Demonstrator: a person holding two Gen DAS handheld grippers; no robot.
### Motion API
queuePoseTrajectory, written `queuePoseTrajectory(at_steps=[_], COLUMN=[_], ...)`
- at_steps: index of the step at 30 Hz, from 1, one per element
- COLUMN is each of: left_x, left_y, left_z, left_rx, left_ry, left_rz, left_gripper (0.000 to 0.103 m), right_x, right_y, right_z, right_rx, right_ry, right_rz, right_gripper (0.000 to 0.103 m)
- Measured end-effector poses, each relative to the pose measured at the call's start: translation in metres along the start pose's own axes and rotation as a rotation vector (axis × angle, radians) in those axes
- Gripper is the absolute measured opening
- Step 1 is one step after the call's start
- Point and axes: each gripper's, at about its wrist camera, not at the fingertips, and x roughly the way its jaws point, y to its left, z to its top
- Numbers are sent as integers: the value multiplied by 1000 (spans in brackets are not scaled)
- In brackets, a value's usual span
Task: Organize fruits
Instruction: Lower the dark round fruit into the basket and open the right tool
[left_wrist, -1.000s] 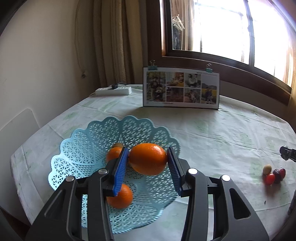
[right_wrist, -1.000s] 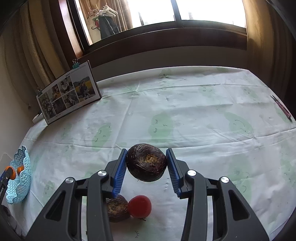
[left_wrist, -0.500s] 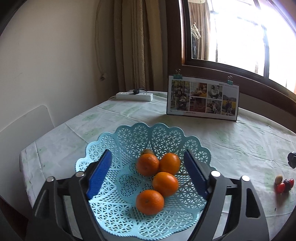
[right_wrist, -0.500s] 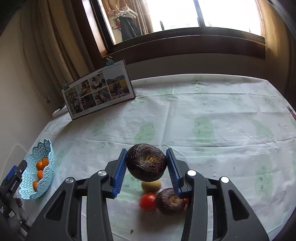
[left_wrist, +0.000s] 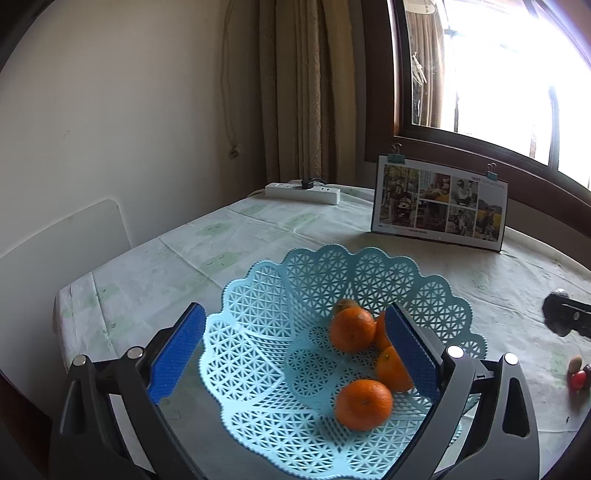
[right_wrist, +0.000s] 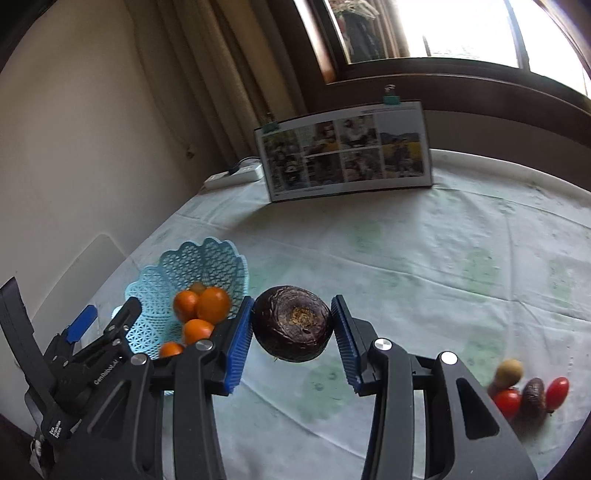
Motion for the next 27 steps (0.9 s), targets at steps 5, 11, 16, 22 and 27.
queuePoseTrajectory(at_steps=[5, 11, 16, 22, 27], left_x=[3, 5, 6, 4, -2], left_y=[14, 30, 33, 20, -3], left_z=[-1, 0, 1, 3, 1], left_rx=[-9, -38, -50, -27, 18], left_ry=[10, 13, 20, 15, 17], left_rz=[19, 43, 41, 16, -34], left_gripper=[99, 100, 100, 100, 100], right_x=[18, 37, 40, 32, 24], right_y=[41, 66, 60, 39, 19], right_z=[0, -3, -2, -5, -10], right_rx=[-70, -109, -86, -37, -16], right_ry=[26, 67, 63, 56, 47], right_rz=[67, 99, 98, 65, 23], right_gripper=[43, 44, 45, 45, 46])
